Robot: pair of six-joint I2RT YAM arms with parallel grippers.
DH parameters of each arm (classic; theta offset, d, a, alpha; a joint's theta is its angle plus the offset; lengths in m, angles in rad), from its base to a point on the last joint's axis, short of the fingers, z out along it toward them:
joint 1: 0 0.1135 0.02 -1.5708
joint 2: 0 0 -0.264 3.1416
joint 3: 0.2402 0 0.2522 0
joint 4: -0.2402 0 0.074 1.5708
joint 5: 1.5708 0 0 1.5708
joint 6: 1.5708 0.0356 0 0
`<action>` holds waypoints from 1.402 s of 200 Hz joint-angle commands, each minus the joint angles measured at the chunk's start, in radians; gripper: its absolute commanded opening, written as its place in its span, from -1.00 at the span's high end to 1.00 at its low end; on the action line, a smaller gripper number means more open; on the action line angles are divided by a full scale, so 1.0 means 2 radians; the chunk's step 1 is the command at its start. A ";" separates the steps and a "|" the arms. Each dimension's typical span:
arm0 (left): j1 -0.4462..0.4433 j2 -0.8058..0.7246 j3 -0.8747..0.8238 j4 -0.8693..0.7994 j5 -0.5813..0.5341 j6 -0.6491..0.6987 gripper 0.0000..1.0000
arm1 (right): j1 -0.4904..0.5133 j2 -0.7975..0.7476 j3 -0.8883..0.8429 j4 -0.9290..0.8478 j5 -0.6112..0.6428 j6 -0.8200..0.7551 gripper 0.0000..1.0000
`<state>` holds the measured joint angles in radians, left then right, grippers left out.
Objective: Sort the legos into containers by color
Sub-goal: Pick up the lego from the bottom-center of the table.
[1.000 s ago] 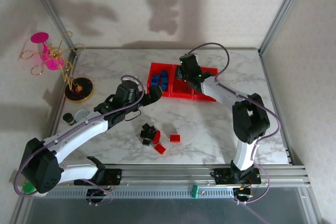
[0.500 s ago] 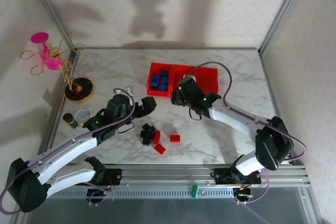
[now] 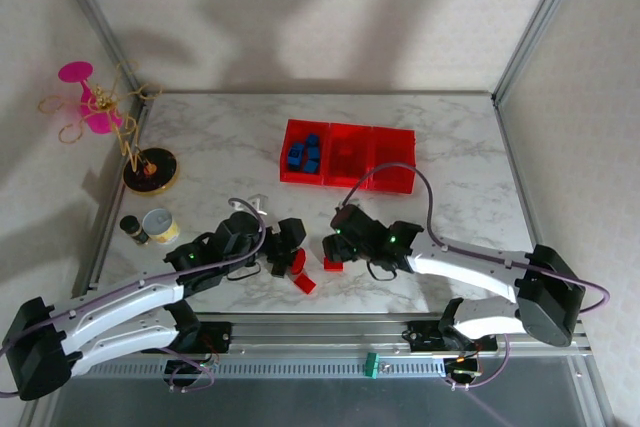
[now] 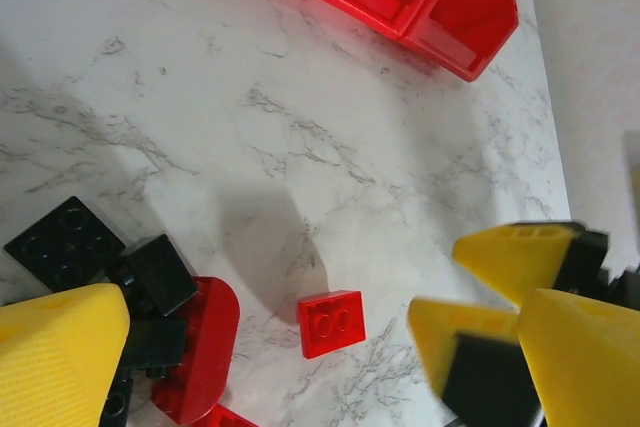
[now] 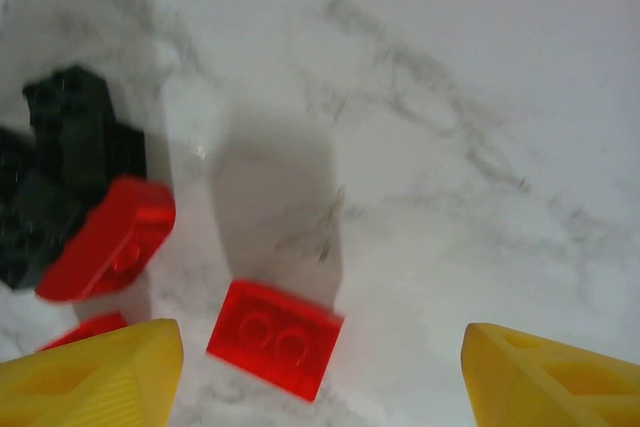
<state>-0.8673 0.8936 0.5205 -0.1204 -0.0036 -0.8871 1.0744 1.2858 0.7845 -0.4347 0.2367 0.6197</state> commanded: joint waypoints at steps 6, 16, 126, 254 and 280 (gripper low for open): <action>-0.018 -0.016 -0.006 -0.003 -0.046 -0.021 -0.99 | 0.029 -0.005 -0.041 0.011 -0.018 0.038 -0.51; -0.019 -0.019 -0.009 -0.003 -0.052 -0.024 -0.99 | 0.037 0.007 -0.047 0.022 -0.018 0.048 -0.53; -0.020 -0.025 -0.015 -0.027 -0.084 -0.030 -0.99 | 0.074 0.154 0.021 0.028 0.056 0.191 -0.75; -0.020 -0.050 -0.024 -0.027 -0.088 -0.032 -0.99 | 0.075 0.161 0.038 -0.002 0.089 0.190 0.08; -0.020 -0.054 -0.024 -0.027 -0.092 -0.028 -0.99 | 0.073 0.141 0.047 -0.010 0.099 0.178 0.11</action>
<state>-0.8982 0.8013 0.4885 -0.1528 -0.1516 -0.9363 1.2137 1.6096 0.8417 -0.4088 0.3794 0.9882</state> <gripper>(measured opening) 0.996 0.484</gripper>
